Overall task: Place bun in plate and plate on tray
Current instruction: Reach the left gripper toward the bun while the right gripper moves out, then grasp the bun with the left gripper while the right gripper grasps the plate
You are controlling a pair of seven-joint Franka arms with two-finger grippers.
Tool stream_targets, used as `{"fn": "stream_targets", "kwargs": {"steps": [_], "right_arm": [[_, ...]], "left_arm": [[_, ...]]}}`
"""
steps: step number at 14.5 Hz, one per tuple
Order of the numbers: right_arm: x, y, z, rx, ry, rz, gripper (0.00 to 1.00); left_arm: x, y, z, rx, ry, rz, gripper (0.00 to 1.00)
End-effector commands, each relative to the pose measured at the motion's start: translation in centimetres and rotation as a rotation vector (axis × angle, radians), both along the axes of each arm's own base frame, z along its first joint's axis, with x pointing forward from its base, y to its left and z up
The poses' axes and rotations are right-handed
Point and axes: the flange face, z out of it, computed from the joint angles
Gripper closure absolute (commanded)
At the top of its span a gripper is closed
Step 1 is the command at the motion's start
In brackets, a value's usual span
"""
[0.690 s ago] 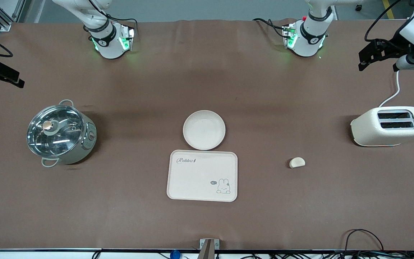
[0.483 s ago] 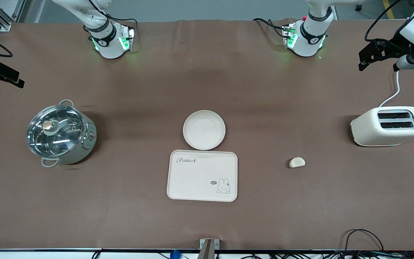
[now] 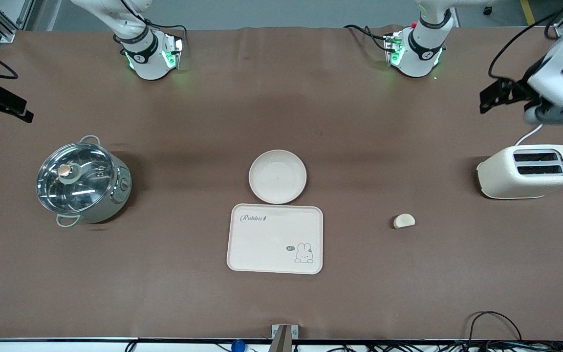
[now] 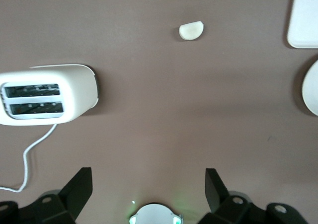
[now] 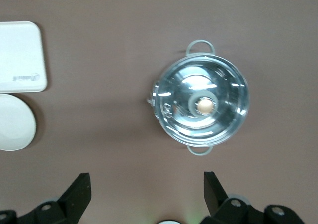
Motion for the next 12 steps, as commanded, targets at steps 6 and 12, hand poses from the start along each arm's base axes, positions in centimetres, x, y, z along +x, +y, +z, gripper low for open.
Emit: {"fn": "stream_targets", "kwargs": {"steps": [6, 12], "right_arm": [[2.6, 8.7, -15.2, 0.136, -0.014, 0.014, 0.00], [-1.1, 24.6, -28.3, 0.136, -0.059, -0.122, 0.00]], "left_arm": [[7.8, -4.6, -18.9, 0.032, 0.027, 0.407, 0.00], [11.4, -5.7, -31.9, 0.010, -0.004, 0.665, 0.00]]}}
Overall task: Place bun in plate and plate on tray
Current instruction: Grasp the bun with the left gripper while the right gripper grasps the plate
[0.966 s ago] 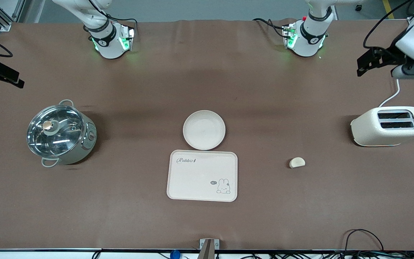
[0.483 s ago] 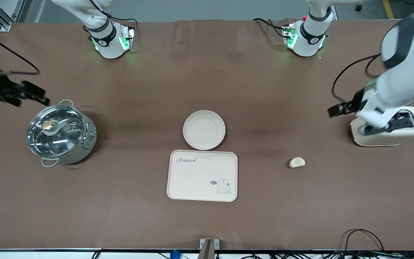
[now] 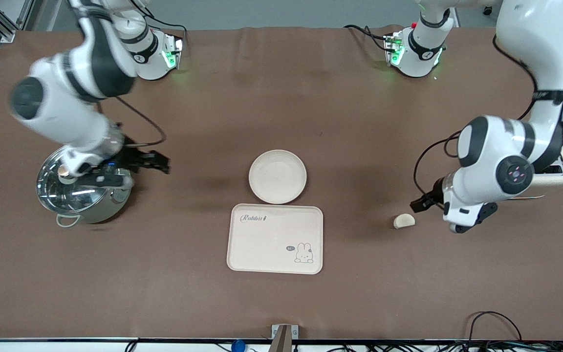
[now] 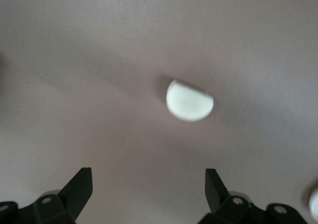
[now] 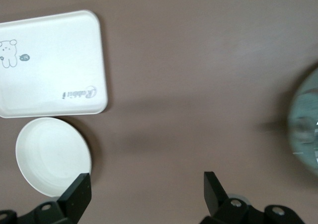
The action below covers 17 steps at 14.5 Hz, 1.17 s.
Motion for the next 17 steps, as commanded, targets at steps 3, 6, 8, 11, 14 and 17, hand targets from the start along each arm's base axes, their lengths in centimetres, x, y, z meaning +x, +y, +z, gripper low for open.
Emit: {"fn": "stream_targets", "kwargs": {"steps": [3, 6, 8, 11, 14, 17], "right_arm": [[-3.4, 8.7, -10.8, 0.014, -0.016, -0.079, 0.00], [-4.6, 12.5, -16.6, 0.018, -0.032, -0.066, 0.00], [-5.4, 14.5, -19.6, 0.033, -0.066, -0.069, 0.00], [-4.5, 15.5, -21.6, 0.042, -0.063, -0.119, 0.00], [-5.2, 17.3, -22.7, 0.042, -0.058, -0.097, 0.15], [-6.1, 18.3, -22.8, 0.039, -0.056, -0.072, 0.72]], "left_arm": [[1.9, -1.1, -6.0, 0.001, -0.035, 0.147, 0.00], [2.8, -1.1, -8.5, -0.012, -0.048, 0.198, 0.00], [2.8, -0.9, -10.2, -0.015, -0.064, 0.219, 0.00], [3.0, -0.7, -11.6, -0.020, -0.064, 0.237, 0.00], [2.8, -0.8, -12.1, -0.021, -0.071, 0.235, 0.39], [2.5, -1.2, -12.3, -0.019, -0.065, 0.229, 0.67]]}}
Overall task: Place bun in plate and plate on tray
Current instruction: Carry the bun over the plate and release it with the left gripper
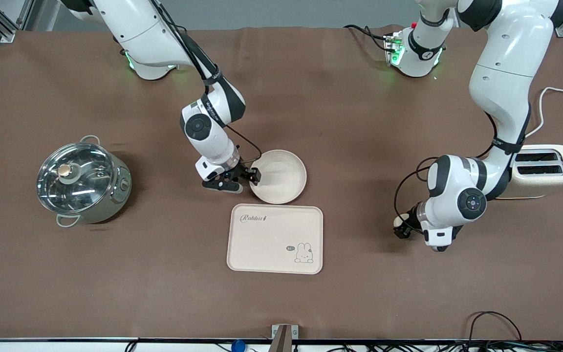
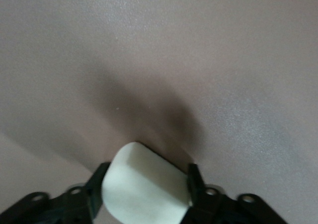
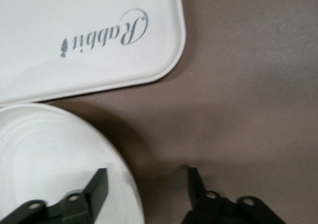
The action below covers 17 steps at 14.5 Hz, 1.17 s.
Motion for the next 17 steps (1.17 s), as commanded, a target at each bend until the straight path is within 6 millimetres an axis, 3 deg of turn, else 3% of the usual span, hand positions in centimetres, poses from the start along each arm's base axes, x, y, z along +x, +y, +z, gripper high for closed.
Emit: {"fn": "stream_targets", "kwargs": {"steps": [1, 2, 4, 8, 9, 10, 14, 17], "right_arm": [[-0.9, 1.3, -0.1, 0.000, 0.008, 0.006, 0.88], [-1.2, 1.5, 0.0, 0.000, 0.008, 0.010, 0.97], [-1.7, 1.9, 0.0, -0.002, 0.009, 0.021, 1.00], [-2.7, 2.4, -0.2, -0.006, 0.008, 0.038, 1.00], [-3.8, 3.5, 0.1, -0.004, 0.006, 0.061, 1.00], [-4.4, 4.3, 0.5, 0.001, 0.000, 0.075, 1.00], [-3.7, 3.9, 1.6, 0.009, -0.001, 0.040, 1.00], [-3.7, 3.9, 1.6, 0.009, -0.001, 0.040, 1.00]], "left_arm": [[0.1, -0.7, 0.4, 0.012, -0.010, -0.001, 0.73], [-0.2, -2.0, 0.7, 0.011, -0.008, -0.016, 0.74], [-1.1, -6.9, 2.3, 0.015, -0.003, 0.011, 0.73], [-6.0, -24.5, 5.8, -0.030, -0.042, -0.001, 0.71], [-7.4, -27.5, 6.1, -0.037, -0.043, 0.001, 0.71], [-8.8, -29.5, 6.1, -0.036, -0.038, 0.000, 0.71], [-13.5, -35.0, 4.4, -0.033, -0.002, 0.015, 0.70], [-15.5, -36.3, 3.8, -0.030, 0.027, 0.016, 0.61]]}}
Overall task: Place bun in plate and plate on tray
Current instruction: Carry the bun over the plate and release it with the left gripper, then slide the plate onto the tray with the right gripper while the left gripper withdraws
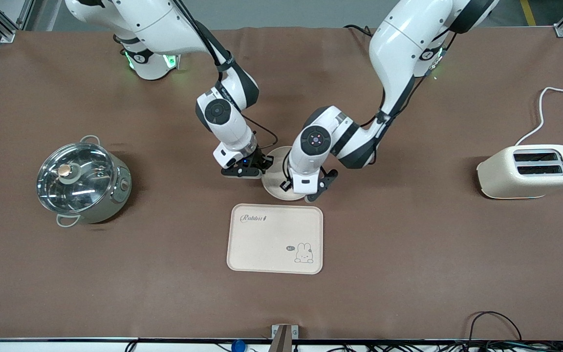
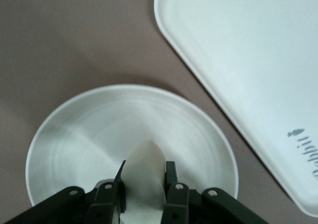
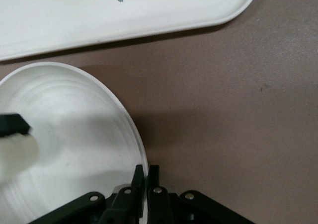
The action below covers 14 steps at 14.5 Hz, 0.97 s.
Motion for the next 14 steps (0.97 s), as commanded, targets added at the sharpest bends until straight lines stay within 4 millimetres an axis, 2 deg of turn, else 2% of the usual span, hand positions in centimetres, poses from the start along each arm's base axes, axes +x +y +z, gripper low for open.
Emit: {"fn": "stream_targets", "kwargs": {"steps": [1, 2, 4, 5, 7, 10, 13, 14], "right_arm": [[-0.3, -0.6, 0.6, -0.003, 0.009, -0.022, 1.00], [-0.2, -0.5, 0.9, 0.001, 0.006, -0.023, 1.00], [-0.1, -0.5, 1.4, 0.005, 0.000, -0.024, 1.00], [0.1, -0.7, 1.4, 0.006, -0.002, -0.029, 1.00], [0.5, -0.8, 1.7, 0.017, -0.006, -0.060, 1.00], [0.8, -0.6, 2.7, 0.030, -0.017, -0.066, 1.00], [2.5, -1.0, 4.7, 0.064, -0.038, -0.105, 1.00], [3.2, -0.7, 5.3, 0.089, -0.041, -0.131, 1.00]], "left_arm": [[-1.1, 0.1, -0.9, 0.020, 0.036, 0.031, 0.51], [-1.2, 0.1, -1.1, 0.024, 0.041, 0.049, 0.39], [-1.9, -0.7, -1.0, 0.025, 0.044, 0.060, 0.04], [-1.9, -0.8, -0.6, 0.021, 0.039, 0.059, 0.00], [-1.1, -0.5, 0.8, 0.012, 0.026, 0.065, 0.00], [0.5, 0.7, 4.6, 0.027, 0.012, 0.066, 0.00], [5.7, 5.2, 11.4, 0.037, -0.003, 0.088, 0.00], [7.6, 7.5, 14.2, 0.040, -0.018, 0.068, 0.00]]}}
